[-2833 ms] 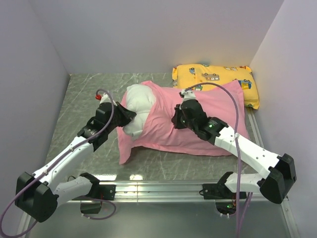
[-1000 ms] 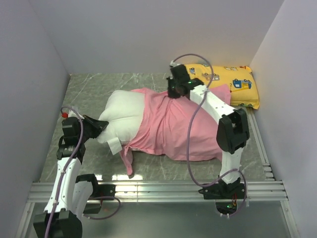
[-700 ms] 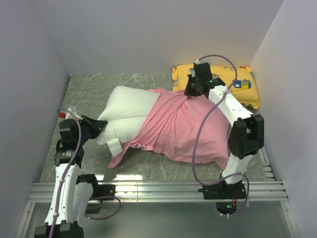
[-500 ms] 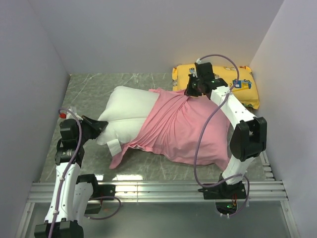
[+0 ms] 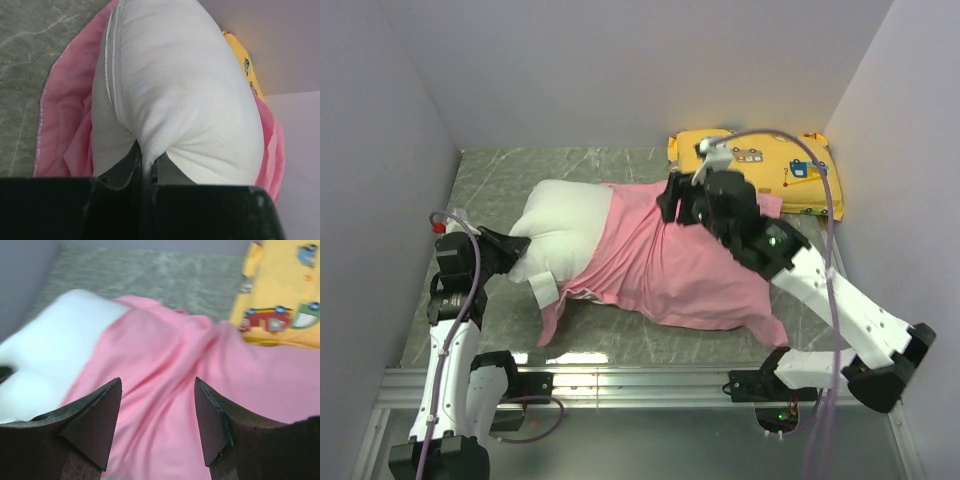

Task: Remove the pillowcase from the pillow

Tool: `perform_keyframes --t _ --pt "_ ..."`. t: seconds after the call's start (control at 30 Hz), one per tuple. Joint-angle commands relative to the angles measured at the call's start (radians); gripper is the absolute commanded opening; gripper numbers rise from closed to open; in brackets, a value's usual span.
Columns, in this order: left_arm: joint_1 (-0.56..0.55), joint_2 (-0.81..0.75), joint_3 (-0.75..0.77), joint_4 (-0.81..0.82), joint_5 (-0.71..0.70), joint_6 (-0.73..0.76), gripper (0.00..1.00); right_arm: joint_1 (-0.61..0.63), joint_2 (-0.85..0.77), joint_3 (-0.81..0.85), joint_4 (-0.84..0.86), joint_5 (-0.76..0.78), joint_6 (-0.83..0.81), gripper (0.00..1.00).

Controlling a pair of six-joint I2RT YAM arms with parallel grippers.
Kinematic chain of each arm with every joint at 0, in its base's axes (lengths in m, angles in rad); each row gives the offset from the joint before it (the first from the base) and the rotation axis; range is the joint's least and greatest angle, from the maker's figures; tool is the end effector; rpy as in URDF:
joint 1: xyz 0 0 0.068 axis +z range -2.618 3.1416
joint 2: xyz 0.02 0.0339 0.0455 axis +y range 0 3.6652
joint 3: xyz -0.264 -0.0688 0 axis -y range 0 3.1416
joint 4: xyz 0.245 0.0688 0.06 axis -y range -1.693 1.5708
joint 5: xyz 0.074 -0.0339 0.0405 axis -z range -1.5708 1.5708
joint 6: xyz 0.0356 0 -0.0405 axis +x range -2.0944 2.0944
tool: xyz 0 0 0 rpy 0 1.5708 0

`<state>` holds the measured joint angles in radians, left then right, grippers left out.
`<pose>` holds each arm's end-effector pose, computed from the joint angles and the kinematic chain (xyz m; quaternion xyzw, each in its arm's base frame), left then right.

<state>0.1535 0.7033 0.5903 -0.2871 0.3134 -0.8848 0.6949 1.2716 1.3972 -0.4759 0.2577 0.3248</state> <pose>0.1679 0.0149 0.2742 -0.3336 0.7576 -0.3166 0.4631 0.2206 0.1720 0.4188 -0.0772 0.8124 0.1855 0.5474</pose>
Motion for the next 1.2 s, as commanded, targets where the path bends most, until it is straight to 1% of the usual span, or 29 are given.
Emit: perform_keyframes --t 0.0,0.03,0.07,0.13,0.17,0.27,0.3,0.33,0.4,0.43,0.53,0.57,0.6,0.67,0.7,0.8,0.87,0.9,0.93,0.97,1.0,1.03,1.07,1.1,1.13,1.17 --pt "0.001 -0.001 0.083 0.086 -0.028 -0.006 0.0 0.161 -0.101 -0.147 0.052 0.123 0.071 0.67" --pt "-0.005 0.002 0.092 0.088 -0.025 -0.009 0.01 0.214 -0.121 -0.185 0.068 0.139 0.086 0.66" --pt "-0.008 0.01 0.112 0.085 -0.025 -0.009 0.01 0.306 -0.135 -0.243 0.075 0.191 0.129 0.66" --pt "-0.029 0.016 0.137 0.08 -0.037 -0.011 0.0 0.4 -0.141 -0.286 0.077 0.224 0.192 0.66" --pt "-0.037 0.019 0.16 0.078 -0.045 -0.011 0.0 0.49 -0.123 -0.311 0.071 0.259 0.215 0.65" --pt "-0.081 0.021 0.189 0.078 -0.078 -0.017 0.01 0.61 -0.065 -0.308 0.062 0.305 0.275 0.66" --pt "-0.091 0.022 0.19 0.08 -0.086 -0.017 0.0 0.667 -0.01 -0.299 0.048 0.34 0.29 0.66" --pt "-0.112 0.024 0.19 0.081 -0.091 -0.023 0.01 0.696 0.018 -0.288 0.042 0.363 0.304 0.67" --pt "-0.127 0.028 0.19 0.086 -0.105 -0.026 0.01 0.721 0.099 -0.248 0.014 0.403 0.338 0.69" --pt "-0.14 0.027 0.189 0.089 -0.108 -0.031 0.0 0.739 0.126 -0.23 -0.006 0.461 0.358 0.71" --pt "-0.147 0.025 0.193 0.089 -0.122 -0.031 0.0 0.744 0.207 -0.182 -0.049 0.537 0.353 0.73" --pt "-0.147 0.025 0.201 0.085 -0.125 -0.029 0.01 0.744 0.225 -0.169 -0.058 0.592 0.358 0.73" --pt "-0.147 0.027 0.204 0.083 -0.126 -0.029 0.0 0.742 0.257 -0.167 -0.056 0.603 0.35 0.73" --pt "-0.147 0.028 0.215 0.082 -0.128 -0.026 0.01 0.73 0.293 -0.158 -0.058 0.649 0.338 0.7" --pt "-0.147 0.028 0.22 0.08 -0.129 -0.026 0.01 0.727 0.329 -0.132 -0.096 0.682 0.347 0.69" --pt "-0.147 0.03 0.227 0.08 -0.129 -0.028 0.01 0.723 0.379 -0.101 -0.135 0.782 0.355 0.66" --pt "-0.147 0.03 0.226 0.085 -0.125 -0.032 0.0 0.718 0.397 -0.098 -0.135 0.81 0.341 0.55" --pt "-0.147 0.03 0.226 0.089 -0.125 -0.034 0.01 0.715 0.409 -0.099 -0.124 0.833 0.332 0.46" --pt "-0.147 0.028 0.226 0.091 -0.123 -0.036 0.0 0.712 0.416 -0.099 -0.131 0.838 0.341 0.24" --pt "-0.147 0.033 0.229 0.089 -0.126 -0.033 0.0 0.709 0.422 -0.102 -0.145 0.838 0.352 0.13" --pt "-0.147 0.036 0.235 0.08 -0.135 -0.026 0.01 0.707 0.419 -0.11 -0.179 0.835 0.365 0.06" --pt "-0.147 0.041 0.246 0.071 -0.143 -0.014 0.01 0.709 0.408 -0.122 -0.196 0.828 0.403 0.0" --pt "-0.147 0.054 0.278 0.057 -0.18 -0.003 0.01 0.709 0.394 -0.162 -0.216 0.822 0.43 0.0" --pt "-0.147 0.065 0.299 0.045 -0.197 0.01 0.01 0.709 0.355 -0.188 -0.274 0.822 0.466 0.0" --pt "-0.131 0.077 0.346 0.028 -0.204 0.03 0.01 0.709 0.329 -0.219 -0.303 0.822 0.547 0.0" --pt "-0.105 0.105 0.367 0.025 -0.189 0.03 0.01 0.706 0.265 -0.283 -0.331 0.822 0.584 0.0"
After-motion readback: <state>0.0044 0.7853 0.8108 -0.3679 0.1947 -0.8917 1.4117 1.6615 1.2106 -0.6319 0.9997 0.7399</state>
